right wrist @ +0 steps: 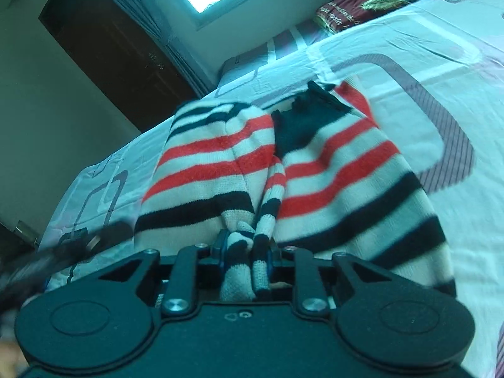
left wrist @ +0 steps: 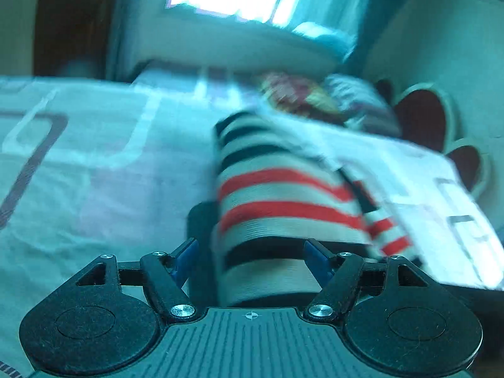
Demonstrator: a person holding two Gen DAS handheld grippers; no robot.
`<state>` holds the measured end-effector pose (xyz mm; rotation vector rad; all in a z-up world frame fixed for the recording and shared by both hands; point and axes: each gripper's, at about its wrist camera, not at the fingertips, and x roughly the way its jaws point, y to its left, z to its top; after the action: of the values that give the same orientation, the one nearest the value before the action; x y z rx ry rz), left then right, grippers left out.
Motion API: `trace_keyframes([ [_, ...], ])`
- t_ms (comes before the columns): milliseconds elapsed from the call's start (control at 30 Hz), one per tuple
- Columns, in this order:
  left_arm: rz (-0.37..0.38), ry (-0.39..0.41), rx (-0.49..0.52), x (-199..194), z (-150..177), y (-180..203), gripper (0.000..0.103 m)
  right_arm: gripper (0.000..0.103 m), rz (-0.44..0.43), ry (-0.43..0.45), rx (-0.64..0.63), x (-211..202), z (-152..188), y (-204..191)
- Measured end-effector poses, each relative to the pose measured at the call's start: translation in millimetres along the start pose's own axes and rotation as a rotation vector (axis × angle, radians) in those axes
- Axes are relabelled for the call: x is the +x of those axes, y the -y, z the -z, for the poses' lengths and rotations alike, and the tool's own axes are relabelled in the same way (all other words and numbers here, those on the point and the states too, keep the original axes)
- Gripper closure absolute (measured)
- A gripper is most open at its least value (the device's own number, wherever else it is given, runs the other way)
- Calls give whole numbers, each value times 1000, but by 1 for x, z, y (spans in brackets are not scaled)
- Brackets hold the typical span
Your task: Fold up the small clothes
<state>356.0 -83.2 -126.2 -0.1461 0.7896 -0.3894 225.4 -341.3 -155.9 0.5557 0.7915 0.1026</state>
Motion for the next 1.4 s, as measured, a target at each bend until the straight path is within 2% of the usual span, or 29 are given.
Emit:
trace_keyframes([
  [100, 4, -42, 6, 21, 7, 1, 30, 78, -18, -7, 14, 4, -3, 1],
  [200, 19, -49, -7, 23, 8, 0, 30, 60, -41, 3, 74, 11, -15, 6],
  [233, 20, -51, -8, 25, 7, -1, 30, 49, -60, 10, 101, 14, -19, 8],
  [267, 20, -51, -1, 22, 8, 1, 30, 45, -81, 19, 127, 16, -23, 9],
  [333, 21, -53, 7, 21, 8, 2, 30, 44, -113, 18, 155, 25, -30, 10],
  [400, 24, -57, -1, 22, 7, 2, 30, 48, -98, -3, 143, 38, -36, 8],
  [500, 14, -51, -5, 21, 4, 2, 30, 61, -79, -9, 132, 49, -38, 6],
  [567, 13, -48, -13, 19, 2, 0, 30, 80, -67, 1, 95, 48, -38, 1],
  [633, 13, -29, -37, 11, 1, -5, 30, 84, -46, 31, 11, 40, -35, -10],
  [700, 4, -2, -52, 4, -1, -13, 30, 85, -6, 67, -64, 32, -31, -21],
  [767, 12, -10, -52, 6, -2, -16, 30, 85, 17, 93, -92, 26, -25, -27],
  [867, 11, 28, -83, -1, -4, -15, 30, 86, 27, 148, -122, 16, -23, -36],
  [967, 19, 84, -100, -10, -8, -15, 30, 86, 55, 220, -222, -1, -32, -49],
  [1100, 46, 76, -79, -2, -14, -1, 30, 86, 107, 257, -272, -14, -48, -45],
  [1233, 75, 22, -29, 15, -7, 22, 30, 86, 190, 236, -215, -21, -47, -8],
  [1300, 81, -5, 9, 26, 3, 34, 30, 86, 237, 195, -192, -13, -42, 12],
  [1333, 67, -15, 27, 31, 7, 40, 27, 85, 238, 126, -166, -3, -40, 24],
  [1367, 51, -15, 38, 34, 10, 44, 20, 82, 232, 91, -139, 5, -37, 33],
  [1400, 36, -5, 46, 34, 11, 47, 18, 81, 234, 113, -136, 4, -35, 35],
])
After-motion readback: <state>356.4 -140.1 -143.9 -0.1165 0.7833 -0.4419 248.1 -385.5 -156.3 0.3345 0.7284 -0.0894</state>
